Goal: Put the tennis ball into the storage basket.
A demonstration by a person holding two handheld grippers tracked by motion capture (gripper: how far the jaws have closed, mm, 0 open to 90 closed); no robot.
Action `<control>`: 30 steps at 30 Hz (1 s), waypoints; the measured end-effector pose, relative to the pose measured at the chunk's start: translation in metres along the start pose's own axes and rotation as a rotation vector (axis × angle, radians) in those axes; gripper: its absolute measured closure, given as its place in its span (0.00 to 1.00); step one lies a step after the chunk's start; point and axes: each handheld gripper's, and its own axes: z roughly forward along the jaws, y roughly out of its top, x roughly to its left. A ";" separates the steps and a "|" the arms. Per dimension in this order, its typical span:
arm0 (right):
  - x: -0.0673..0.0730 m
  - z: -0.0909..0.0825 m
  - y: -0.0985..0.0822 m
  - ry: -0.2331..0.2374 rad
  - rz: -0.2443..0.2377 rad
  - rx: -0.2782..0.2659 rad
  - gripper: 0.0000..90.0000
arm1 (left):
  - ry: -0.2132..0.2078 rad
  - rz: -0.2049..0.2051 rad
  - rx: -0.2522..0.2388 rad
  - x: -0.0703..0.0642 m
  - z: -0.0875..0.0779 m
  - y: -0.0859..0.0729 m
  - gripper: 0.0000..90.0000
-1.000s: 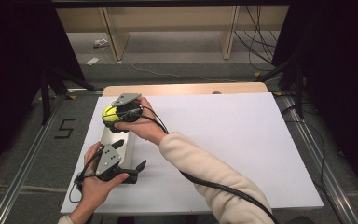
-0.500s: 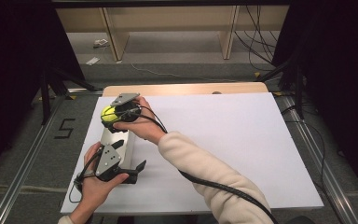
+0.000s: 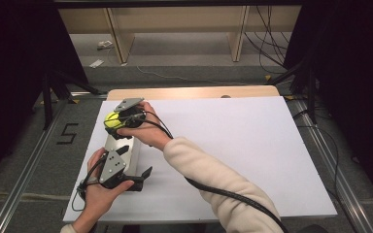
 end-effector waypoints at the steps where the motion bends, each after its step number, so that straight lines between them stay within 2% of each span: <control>1: 0.000 0.000 0.000 0.002 -0.001 0.001 0.29 | 0.000 0.000 0.000 0.000 0.000 0.000 0.00; 30: -0.003 0.012 -0.010 0.005 0.014 0.044 0.29 | 0.001 -0.002 0.002 -0.001 -0.001 0.000 0.00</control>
